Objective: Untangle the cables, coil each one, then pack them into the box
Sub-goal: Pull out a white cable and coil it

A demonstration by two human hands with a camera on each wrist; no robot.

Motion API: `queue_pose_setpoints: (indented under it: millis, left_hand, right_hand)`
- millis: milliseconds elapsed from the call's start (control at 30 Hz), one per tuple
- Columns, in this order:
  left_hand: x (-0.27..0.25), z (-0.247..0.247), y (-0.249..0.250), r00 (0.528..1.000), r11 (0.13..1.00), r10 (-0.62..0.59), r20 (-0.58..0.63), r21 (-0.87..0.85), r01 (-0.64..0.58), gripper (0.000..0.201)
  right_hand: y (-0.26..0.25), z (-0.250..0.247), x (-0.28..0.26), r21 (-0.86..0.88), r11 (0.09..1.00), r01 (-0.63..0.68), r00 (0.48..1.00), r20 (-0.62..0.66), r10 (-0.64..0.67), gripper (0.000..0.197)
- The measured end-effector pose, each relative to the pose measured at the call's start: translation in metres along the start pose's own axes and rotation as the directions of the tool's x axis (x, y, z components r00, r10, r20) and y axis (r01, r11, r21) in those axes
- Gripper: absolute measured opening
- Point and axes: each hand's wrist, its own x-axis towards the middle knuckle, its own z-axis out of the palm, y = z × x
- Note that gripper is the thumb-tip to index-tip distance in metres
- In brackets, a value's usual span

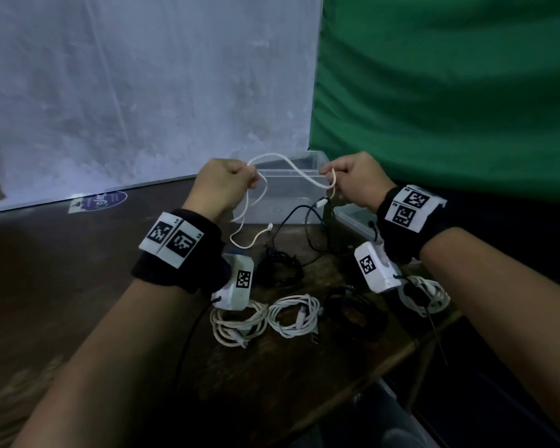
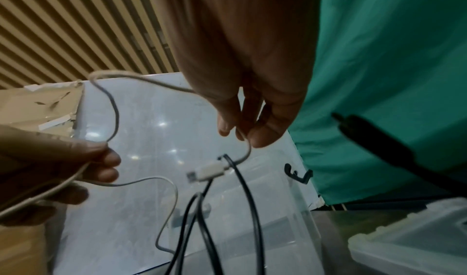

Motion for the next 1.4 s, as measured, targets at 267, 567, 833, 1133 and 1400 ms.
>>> queue_pose_setpoints:
  millis: [267,567,833,1133,1400]
  left_hand:
    - [0.006,-0.004,-0.008,0.988,0.917,-0.15,0.038,0.379,0.125,0.026]
    - [-0.012,0.008,0.018,0.982,0.971,0.154,0.113,0.168,-0.172,0.045]
    - [-0.013,0.024,0.015,0.974,0.992,0.119,0.192,-0.051,-0.112,0.018]
    - [-0.008,0.01,0.009,0.966,0.995,0.088,0.244,-0.073,-0.072,0.023]
    - [-0.014,0.023,0.0,0.869,0.977,-0.105,0.483,0.211,0.001,0.014]
  right_hand:
    - [-0.007,-0.011,-0.002,-0.302,0.947,0.109,0.99,0.12,-0.075,0.025]
    - [-0.012,-0.002,-0.005,0.0,0.999,0.055,0.998,0.027,-0.055,0.01]
    - [-0.025,0.008,-0.013,0.312,0.948,0.071,0.98,0.155,-0.124,0.016]
    - [-0.003,0.017,-0.018,0.045,0.993,-0.106,0.925,0.37,0.082,0.013]
    - [-0.002,0.017,-0.017,-0.062,0.99,-0.13,0.976,0.169,0.139,0.015]
